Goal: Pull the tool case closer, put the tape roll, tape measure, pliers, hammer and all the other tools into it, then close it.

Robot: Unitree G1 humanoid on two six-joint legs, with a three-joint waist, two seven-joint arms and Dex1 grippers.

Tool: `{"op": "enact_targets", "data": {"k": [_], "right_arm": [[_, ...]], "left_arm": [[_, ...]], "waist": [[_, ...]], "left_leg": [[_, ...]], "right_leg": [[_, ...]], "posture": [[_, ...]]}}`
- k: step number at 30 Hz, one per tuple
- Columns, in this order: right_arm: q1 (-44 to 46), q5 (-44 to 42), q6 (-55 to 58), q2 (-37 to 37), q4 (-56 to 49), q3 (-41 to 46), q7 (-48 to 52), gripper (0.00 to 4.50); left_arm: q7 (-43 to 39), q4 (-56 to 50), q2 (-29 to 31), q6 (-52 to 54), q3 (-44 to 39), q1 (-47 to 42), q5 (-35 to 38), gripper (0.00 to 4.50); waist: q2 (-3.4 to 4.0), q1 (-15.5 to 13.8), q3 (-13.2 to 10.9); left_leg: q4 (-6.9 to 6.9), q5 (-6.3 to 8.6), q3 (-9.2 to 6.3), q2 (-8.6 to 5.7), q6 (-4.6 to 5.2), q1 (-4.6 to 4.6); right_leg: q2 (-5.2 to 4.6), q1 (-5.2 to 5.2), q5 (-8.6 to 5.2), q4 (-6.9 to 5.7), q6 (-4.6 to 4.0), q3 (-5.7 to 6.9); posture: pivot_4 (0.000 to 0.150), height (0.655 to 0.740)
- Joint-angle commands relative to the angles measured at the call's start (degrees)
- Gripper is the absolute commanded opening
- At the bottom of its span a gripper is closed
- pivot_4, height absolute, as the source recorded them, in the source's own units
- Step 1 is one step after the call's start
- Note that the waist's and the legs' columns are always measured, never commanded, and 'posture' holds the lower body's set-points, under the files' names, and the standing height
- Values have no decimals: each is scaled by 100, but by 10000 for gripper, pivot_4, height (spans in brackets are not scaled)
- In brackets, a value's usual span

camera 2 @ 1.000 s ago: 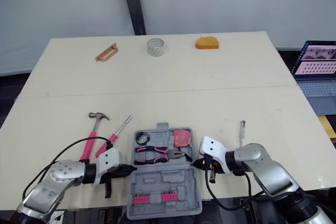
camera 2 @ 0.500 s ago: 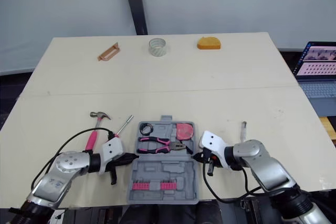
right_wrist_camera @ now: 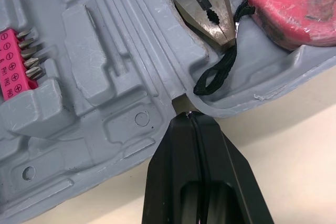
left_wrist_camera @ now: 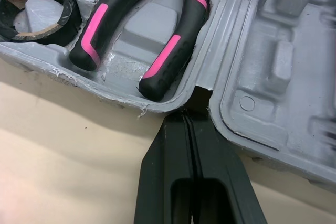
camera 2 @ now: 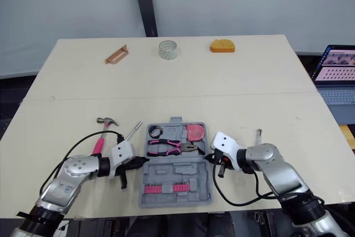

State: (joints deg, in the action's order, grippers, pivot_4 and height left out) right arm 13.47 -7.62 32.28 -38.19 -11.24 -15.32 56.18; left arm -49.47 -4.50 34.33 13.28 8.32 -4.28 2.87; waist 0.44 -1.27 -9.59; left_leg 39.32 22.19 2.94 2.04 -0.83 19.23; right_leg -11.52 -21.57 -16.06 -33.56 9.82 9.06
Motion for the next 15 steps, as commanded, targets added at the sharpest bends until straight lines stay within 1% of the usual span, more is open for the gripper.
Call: {"op": "enact_targets", "data": {"k": [1, 15], "right_arm": [[81, -66, -215, 157, -150, -91, 4, 187], [90, 21, -239, 268, -108, -65, -44, 187]], "left_arm": [[23, -103, -170, -163, 206, -111, -2, 349], [81, -26, -266, -235, 189, -180, -57, 349]], "waist": [[0, 0, 0], [0, 0, 0]], "left_leg": [[0, 0, 0, 0, 0, 0], [0, 0, 0, 0, 0, 0]], "right_leg": [[0, 0, 0, 0, 0, 0], [0, 0, 0, 0, 0, 0]], "posture": [[1500, 7400], [1500, 7400]]}}
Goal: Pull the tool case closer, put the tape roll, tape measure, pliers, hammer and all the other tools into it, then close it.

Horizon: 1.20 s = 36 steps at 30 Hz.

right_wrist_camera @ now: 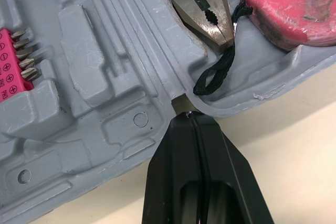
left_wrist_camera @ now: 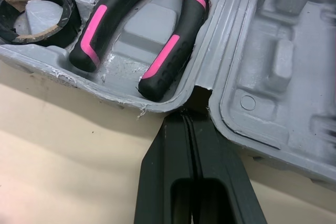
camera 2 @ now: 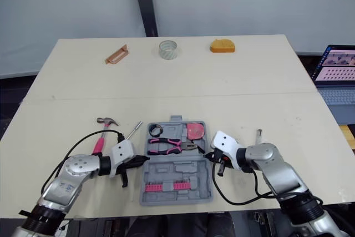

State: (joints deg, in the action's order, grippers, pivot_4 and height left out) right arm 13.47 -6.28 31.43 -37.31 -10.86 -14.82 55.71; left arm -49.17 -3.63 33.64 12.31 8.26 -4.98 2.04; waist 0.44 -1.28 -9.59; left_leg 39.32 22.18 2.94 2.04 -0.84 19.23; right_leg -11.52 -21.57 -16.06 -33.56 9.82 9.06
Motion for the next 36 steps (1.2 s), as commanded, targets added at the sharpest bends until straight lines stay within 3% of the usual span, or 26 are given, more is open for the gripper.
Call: {"op": "enact_targets", "data": {"k": [1, 36], "right_arm": [[94, -105, -154, 194, -142, -115, -5, 187], [78, 55, -224, 274, -68, -121, 52, 187]], "left_arm": [[59, -110, -210, -140, 201, -117, 21, 349], [30, 84, -296, -233, 242, -261, -11, 349]], "waist": [[0, 0, 0], [0, 1, 0]], "left_leg": [[0, 0, 0, 0, 0, 0], [0, 0, 0, 0, 0, 0]], "right_leg": [[0, 0, 0, 0, 0, 0], [0, 0, 0, 0, 0, 0]], "posture": [[1500, 7400], [1500, 7400]]}}
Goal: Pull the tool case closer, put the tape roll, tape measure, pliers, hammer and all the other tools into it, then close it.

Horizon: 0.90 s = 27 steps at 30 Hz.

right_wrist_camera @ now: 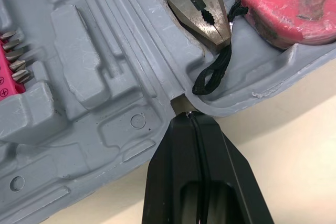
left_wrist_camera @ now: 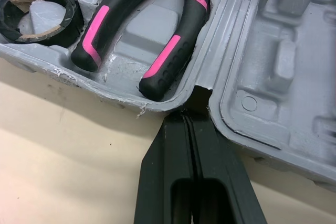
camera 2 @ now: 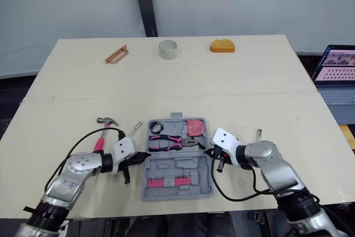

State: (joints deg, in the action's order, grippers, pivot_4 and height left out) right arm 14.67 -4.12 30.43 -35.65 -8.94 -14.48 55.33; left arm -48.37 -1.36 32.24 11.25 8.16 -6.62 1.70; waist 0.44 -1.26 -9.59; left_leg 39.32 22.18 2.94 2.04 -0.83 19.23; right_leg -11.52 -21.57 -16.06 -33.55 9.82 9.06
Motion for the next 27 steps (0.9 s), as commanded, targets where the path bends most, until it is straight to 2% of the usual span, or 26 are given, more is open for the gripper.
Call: {"op": "enact_targets", "data": {"k": [1, 27], "right_arm": [[-53, -160, -128, 103, -266, -157, 94, 187], [-120, -180, -27, 119, -390, -257, 140, 187]], "left_arm": [[-62, -149, -152, -124, 258, -89, 27, 349], [-74, -195, -158, -126, 278, -22, 23, 349]], "waist": [[0, -1, 0], [0, -2, 0]], "left_leg": [[0, 0, 0, 0, 0, 0], [0, 0, 0, 0, 0, 0]], "right_leg": [[0, 0, 0, 0, 0, 0], [0, 0, 0, 1, 0, 0]], "posture": [[1500, 7400], [1500, 7400]]}}
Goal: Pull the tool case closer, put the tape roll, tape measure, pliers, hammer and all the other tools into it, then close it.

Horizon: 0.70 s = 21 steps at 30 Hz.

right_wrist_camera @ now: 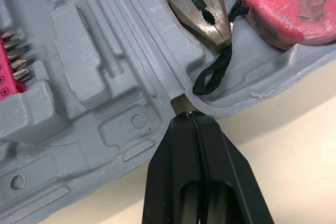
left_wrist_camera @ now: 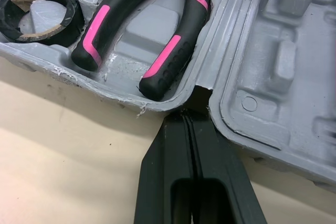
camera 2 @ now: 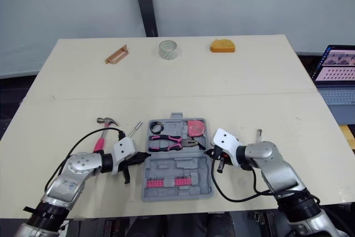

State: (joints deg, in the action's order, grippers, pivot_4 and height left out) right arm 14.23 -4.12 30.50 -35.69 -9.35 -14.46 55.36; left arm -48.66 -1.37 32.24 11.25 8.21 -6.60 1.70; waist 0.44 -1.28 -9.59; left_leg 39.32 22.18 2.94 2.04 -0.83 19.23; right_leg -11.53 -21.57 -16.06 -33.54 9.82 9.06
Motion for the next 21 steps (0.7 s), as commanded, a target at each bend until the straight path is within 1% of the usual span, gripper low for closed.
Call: {"op": "enact_targets", "data": {"k": [1, 21], "right_arm": [[-81, -181, -33, 121, -352, -263, 141, 187], [-86, -158, -49, 154, -313, -248, 100, 187]], "left_arm": [[-43, -197, -160, -126, 274, -24, 22, 349], [-25, -170, -181, -104, 283, -70, 9, 349]], "waist": [[0, 0, 0], [0, 0, 0]], "left_leg": [[0, 0, 0, 0, 0, 0], [0, 0, 0, 0, 0, 0]], "right_leg": [[0, 0, 0, 0, 0, 0], [0, 0, 0, 0, 0, 0]], "posture": [[1500, 7400], [1500, 7400]]}}
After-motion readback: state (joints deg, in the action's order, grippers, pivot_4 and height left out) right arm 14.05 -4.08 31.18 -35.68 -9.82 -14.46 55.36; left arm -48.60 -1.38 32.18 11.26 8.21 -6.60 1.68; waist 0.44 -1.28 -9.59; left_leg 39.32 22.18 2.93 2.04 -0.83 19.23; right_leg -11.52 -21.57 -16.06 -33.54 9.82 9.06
